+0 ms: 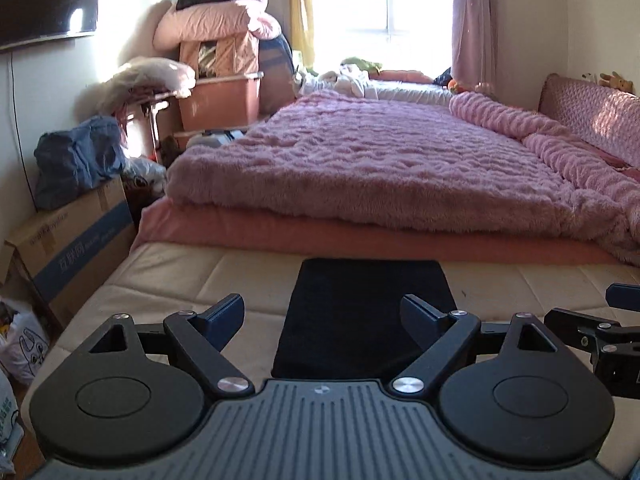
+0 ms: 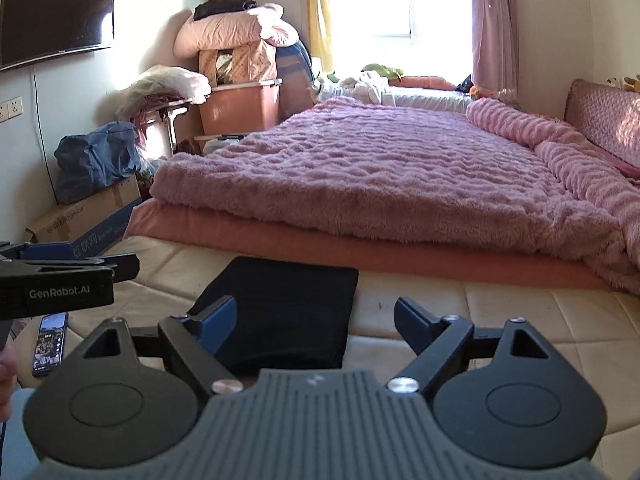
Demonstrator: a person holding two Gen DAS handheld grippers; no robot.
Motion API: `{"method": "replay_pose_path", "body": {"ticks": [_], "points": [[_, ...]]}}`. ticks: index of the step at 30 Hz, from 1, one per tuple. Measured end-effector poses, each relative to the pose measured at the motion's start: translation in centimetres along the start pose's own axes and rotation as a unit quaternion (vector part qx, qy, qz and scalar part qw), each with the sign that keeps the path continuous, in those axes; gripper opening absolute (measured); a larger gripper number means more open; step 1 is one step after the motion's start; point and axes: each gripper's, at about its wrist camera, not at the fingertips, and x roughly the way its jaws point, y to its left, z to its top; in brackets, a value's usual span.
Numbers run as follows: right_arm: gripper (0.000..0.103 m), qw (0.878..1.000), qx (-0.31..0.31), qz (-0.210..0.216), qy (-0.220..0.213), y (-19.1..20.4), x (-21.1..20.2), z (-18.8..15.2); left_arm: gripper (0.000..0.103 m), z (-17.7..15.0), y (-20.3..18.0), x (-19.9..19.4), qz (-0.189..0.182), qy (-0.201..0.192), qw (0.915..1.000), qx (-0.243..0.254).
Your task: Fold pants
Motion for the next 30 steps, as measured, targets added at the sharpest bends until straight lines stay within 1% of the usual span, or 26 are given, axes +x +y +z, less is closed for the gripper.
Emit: {"method": "replay_pose_path", "body": {"ticks": [2, 6, 8, 10, 15, 20, 30], "points": [[0.082, 1.000, -0.002, -0.003, 0.021, 0.4, 0.5, -0.9, 0.102, -1.0, 0.2, 0.4, 0.002, 0.023, 0.9997, -0.007], [0.082, 0.999, -0.009, -0.012, 0.052, 0.9, 1.1, -2.6, 0.102, -2.8, 0.0, 1.0, 0.012, 0.057, 0.9983, 0.002], [0.082, 0.997, -0.001, -0.009, 0.072, 0.9, 1.5, -3.3, 0.102, -3.5, -0.3, 1.1, 0.014, 0.071, 0.9974, 0.007], [0.082, 0.997, 0.006, -0.003, 0.083, 0.8, 1.9, -3.8, 0.102, -3.8, -0.7, 1.0, 0.018, 0.079, 0.9966, 0.012], [0.082, 0.995, 0.000, -0.002, 0.102, 1.0, 2.3, -4.6, 0.102, -3.9, -1.5, 0.5, 0.017, 0.090, 0.9955, 0.023], [0.082, 0.993, 0.014, 0.006, 0.118, 0.4, 2.8, -4.7, 0.102, -3.8, -1.7, 0.3, 0.015, 0.093, 0.9953, 0.023], [0.082, 0.993, 0.015, 0.010, 0.116, 0.4, 2.8, -4.2, 0.102, -3.7, -1.6, 0.1, 0.013, 0.092, 0.9955, 0.017]]}}
